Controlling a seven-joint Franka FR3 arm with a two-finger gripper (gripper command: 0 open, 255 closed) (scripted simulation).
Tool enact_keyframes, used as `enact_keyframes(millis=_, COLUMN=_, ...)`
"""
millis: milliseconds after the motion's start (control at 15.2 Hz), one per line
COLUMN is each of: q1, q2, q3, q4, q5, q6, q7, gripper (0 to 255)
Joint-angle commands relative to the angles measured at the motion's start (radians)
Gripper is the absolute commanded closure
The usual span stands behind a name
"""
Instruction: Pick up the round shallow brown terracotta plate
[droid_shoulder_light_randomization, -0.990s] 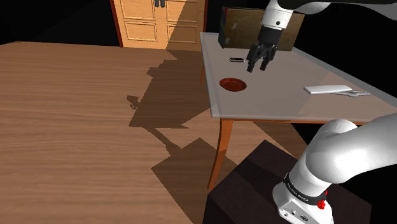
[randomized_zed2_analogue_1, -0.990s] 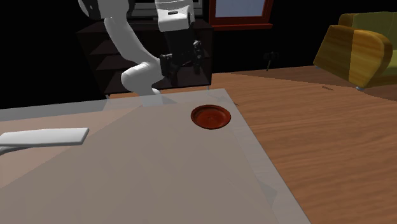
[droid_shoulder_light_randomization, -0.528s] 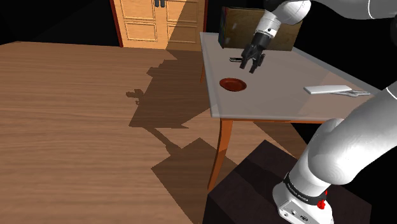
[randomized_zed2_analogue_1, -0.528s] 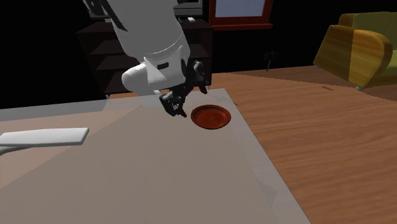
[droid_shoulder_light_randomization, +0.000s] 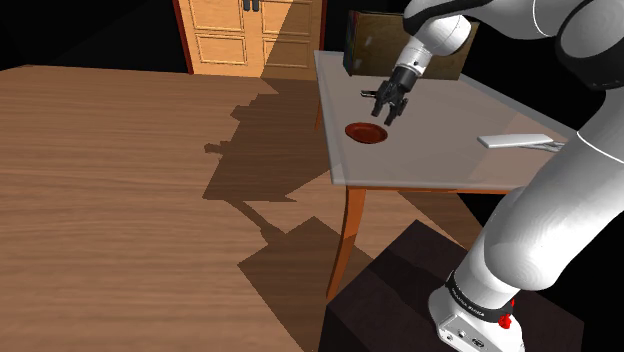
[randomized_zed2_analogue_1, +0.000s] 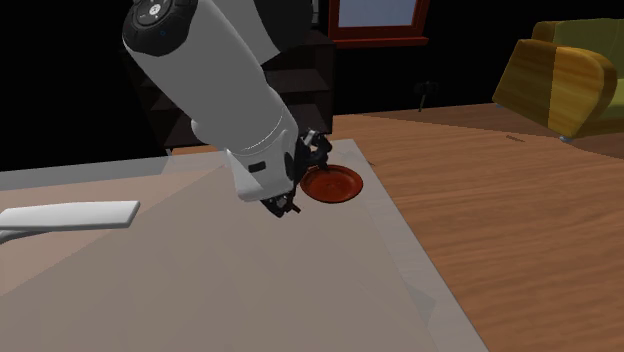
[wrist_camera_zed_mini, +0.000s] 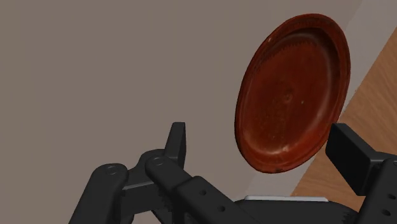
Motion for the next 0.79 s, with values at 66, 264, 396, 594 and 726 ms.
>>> enact_keyframes(millis=66, q1=-0.001, q2=0.008, q3=-0.002, q4=-0.024, q5=0.004, q6=0.026, q7=-0.017, gripper=0)
enact_keyframes(millis=264, q1=-0.001, q2=0.011, q3=-0.003, q4=-0.022, q5=0.006, q6=0.026, q7=-0.018, gripper=255)
enact_keyframes(millis=396, q1=0.000, q2=0.011, q3=-0.003, q4=-0.022, q5=0.006, q6=0.026, q7=-0.018, gripper=255)
enact_keyframes(millis=594, q1=0.000, q2=0.011, q3=-0.003, q4=-0.022, q5=0.006, q6=0.026, q7=-0.018, gripper=255)
enact_keyframes(millis=726, q1=-0.001, q2=0.011, q3=-0.003, q4=-0.022, q5=0.006, q6=0.026, q7=-0.018, gripper=255)
